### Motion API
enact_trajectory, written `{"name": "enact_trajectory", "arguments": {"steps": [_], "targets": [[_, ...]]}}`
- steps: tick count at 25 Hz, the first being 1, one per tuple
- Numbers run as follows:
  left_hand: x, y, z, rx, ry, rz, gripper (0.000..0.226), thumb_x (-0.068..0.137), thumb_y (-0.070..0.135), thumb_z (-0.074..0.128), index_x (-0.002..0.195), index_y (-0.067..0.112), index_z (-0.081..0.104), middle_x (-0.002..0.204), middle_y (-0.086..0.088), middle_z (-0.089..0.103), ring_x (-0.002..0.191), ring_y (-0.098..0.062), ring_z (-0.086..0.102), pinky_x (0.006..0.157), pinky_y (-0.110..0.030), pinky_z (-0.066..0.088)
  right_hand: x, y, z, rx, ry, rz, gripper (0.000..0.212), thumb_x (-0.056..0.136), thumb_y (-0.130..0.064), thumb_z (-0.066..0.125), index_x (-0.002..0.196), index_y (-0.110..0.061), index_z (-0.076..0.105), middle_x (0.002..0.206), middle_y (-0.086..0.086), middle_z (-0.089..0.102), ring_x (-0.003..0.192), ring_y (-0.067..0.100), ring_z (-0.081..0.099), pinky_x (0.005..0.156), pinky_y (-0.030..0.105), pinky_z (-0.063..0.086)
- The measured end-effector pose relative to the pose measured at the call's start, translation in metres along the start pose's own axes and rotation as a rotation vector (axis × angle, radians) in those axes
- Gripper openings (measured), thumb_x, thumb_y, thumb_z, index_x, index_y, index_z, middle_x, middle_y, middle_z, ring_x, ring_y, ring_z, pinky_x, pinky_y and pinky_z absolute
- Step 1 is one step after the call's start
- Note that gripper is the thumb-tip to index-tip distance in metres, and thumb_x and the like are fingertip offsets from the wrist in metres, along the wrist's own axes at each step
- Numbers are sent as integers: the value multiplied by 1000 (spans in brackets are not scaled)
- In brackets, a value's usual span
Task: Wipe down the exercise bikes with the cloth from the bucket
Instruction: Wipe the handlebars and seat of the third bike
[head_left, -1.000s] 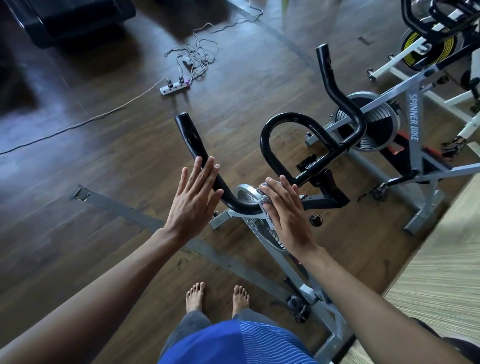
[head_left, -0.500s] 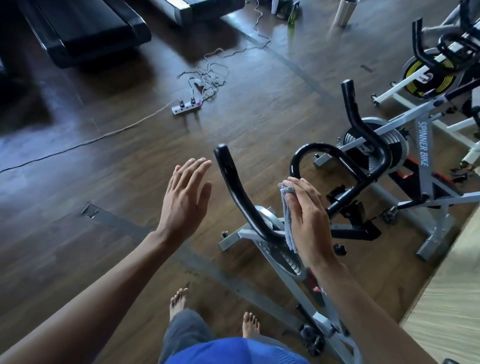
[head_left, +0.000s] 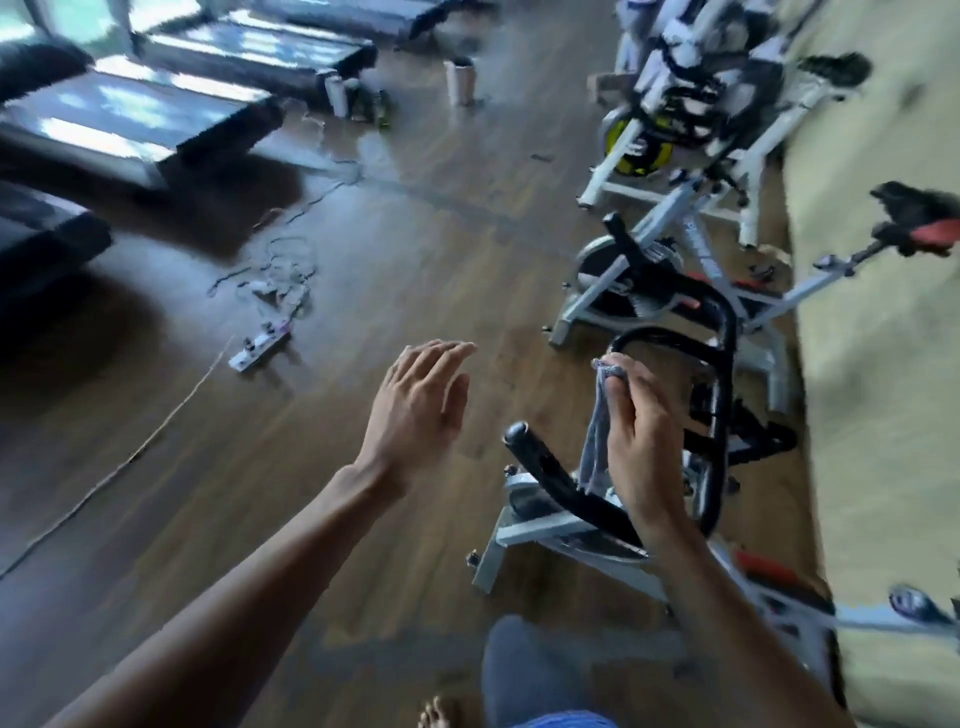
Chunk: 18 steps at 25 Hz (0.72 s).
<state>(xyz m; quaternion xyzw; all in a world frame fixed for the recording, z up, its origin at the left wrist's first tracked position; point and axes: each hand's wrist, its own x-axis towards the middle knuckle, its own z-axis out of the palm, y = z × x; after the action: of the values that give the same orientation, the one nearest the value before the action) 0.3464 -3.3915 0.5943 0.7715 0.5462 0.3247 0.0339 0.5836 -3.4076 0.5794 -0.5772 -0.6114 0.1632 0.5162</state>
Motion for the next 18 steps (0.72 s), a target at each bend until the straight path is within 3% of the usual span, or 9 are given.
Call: {"name": "enact_trajectory", "arguments": {"steps": [2, 5, 8, 11, 13, 18], "targets": [[29, -3, 13, -58, -46, 100, 34, 97, 19, 49, 127, 11, 62, 126, -5, 66, 119, -26, 58, 104, -44, 45, -5, -1, 3, -60, 116, 91, 37, 103, -28, 44, 119, -2, 66, 123, 6, 66, 119, 14, 57, 105, 13, 37], [71, 1, 48, -166, -140, 276, 32, 96, 16, 51, 125, 11, 63, 125, -3, 66, 118, -24, 57, 102, -44, 45, -11, 9, 8, -129, 314, 226, 43, 102, -34, 40, 121, -5, 66, 124, 5, 66, 122, 19, 58, 107, 27, 42], [106, 17, 92, -265, -224, 479, 29, 96, 11, 54, 122, 9, 65, 123, -3, 67, 116, -23, 58, 101, -39, 45, -18, 21, 9, -159, 507, 450, 49, 102, -45, 37, 126, -12, 65, 128, -1, 64, 122, 12, 56, 105, 32, 43], [134, 42, 139, -390, -395, 671, 30, 97, 14, 52, 123, 8, 65, 122, -4, 67, 115, -23, 59, 102, -41, 45, -23, 29, 12, -218, 794, 628, 39, 105, -35, 43, 127, -12, 64, 128, 1, 64, 120, 14, 58, 103, 37, 47], [134, 50, 149, -384, -422, 721, 31, 97, 16, 48, 124, 8, 64, 121, -4, 67, 113, -24, 59, 102, -42, 45, -25, 22, 18, -248, 810, 633, 36, 105, -30, 44, 128, -9, 64, 129, 3, 64, 121, 17, 58, 103, 36, 47], [143, 80, 196, -482, -672, 924, 33, 101, 23, 42, 124, 13, 63, 126, -2, 65, 119, -23, 57, 104, -44, 42, -15, 11, 25, -420, 1029, 831, 33, 105, -24, 47, 129, -9, 63, 131, 2, 62, 125, 16, 53, 105, 25, 39]]}}
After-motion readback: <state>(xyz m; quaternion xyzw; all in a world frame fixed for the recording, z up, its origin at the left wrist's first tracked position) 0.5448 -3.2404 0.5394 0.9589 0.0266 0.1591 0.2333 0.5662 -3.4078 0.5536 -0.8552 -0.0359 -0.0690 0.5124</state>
